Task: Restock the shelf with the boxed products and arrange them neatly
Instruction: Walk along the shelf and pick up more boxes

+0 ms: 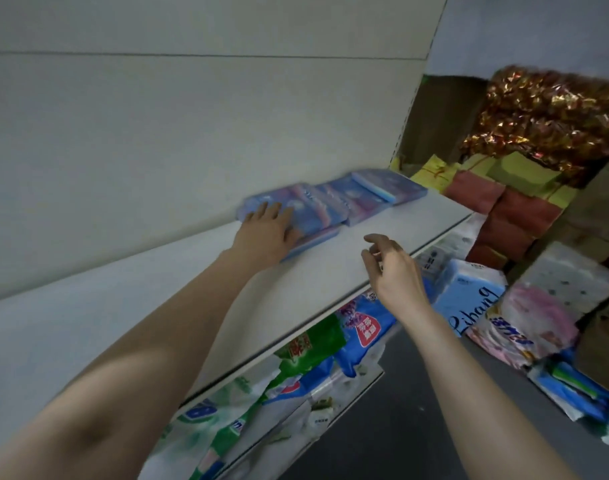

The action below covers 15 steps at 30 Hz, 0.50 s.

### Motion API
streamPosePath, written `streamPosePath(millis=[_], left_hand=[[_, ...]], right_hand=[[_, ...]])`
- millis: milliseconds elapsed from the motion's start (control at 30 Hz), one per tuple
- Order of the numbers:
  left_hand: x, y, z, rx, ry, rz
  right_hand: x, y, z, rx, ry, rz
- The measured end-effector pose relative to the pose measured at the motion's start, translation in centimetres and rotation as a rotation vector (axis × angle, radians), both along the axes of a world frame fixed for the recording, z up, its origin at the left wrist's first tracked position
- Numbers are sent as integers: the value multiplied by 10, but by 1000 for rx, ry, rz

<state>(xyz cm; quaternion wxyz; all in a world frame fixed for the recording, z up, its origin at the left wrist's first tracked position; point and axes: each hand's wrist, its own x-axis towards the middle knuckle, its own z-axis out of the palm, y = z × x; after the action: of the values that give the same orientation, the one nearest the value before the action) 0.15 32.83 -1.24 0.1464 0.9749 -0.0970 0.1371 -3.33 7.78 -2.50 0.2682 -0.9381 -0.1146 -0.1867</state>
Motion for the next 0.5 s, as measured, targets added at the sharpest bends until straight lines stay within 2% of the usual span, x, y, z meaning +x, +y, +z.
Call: streamPosePath(millis=[67, 300, 367, 433, 500], left_hand=[[1, -3, -6, 102, 49, 25], [-54, -6, -7, 213, 39, 94], [-71, -8, -7, 222, 26, 85], [-84, -11, -11, 212, 41, 73], [-90, -13, -15, 171, 30, 74]], right_hand=[[35, -2, 4, 15, 2, 36], [112, 36, 22, -15, 168, 128], [119, 52, 18, -122, 288, 132], [121, 62, 14, -195, 315, 137], [123, 63, 15, -153, 303, 143]])
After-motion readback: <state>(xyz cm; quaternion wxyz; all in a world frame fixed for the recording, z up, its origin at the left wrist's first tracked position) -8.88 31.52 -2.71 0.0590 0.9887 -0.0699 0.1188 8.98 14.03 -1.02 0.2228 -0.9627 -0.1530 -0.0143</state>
